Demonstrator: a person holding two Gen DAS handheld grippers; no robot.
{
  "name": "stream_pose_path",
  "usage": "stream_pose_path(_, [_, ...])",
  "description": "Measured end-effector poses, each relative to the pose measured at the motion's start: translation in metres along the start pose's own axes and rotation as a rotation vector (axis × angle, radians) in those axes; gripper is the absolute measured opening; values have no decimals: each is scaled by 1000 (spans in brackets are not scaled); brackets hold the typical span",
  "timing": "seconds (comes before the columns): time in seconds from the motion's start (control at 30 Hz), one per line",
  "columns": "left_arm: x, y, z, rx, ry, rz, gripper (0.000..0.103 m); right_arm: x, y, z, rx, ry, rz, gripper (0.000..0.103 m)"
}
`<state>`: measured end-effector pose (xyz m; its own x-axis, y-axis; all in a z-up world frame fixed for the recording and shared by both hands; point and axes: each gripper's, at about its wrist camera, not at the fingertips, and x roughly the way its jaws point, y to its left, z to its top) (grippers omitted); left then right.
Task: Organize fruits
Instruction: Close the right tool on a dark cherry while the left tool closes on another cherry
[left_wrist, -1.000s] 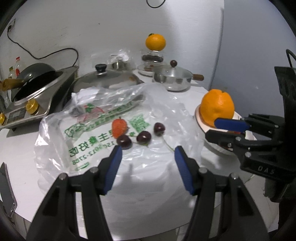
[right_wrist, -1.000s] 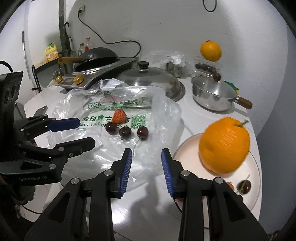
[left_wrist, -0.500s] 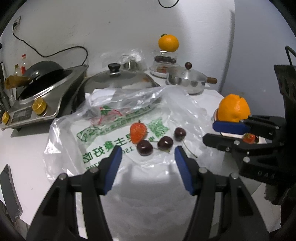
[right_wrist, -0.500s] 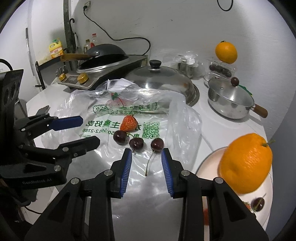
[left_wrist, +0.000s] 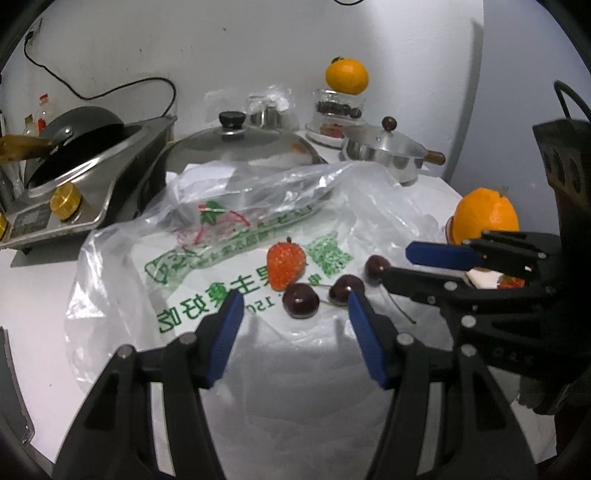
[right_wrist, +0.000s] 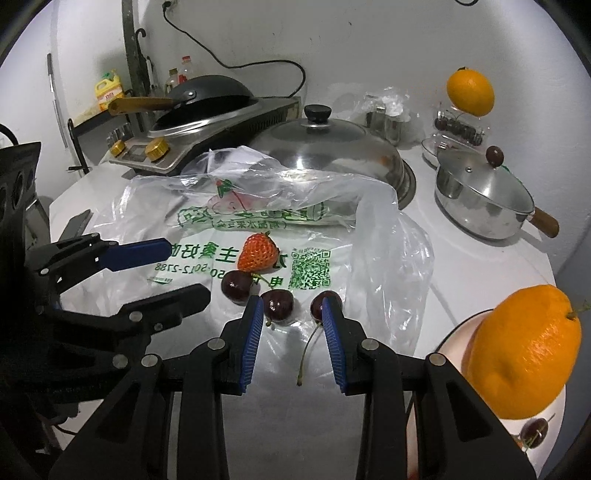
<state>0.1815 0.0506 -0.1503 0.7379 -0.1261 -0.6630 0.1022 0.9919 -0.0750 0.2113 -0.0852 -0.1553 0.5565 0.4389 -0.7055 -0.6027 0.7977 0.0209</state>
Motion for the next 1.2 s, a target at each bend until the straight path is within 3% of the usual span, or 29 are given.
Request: stream_pose_path(1.2, [61, 8, 5, -26, 130, 32, 61, 46, -29, 1, 89, 67, -14, 35])
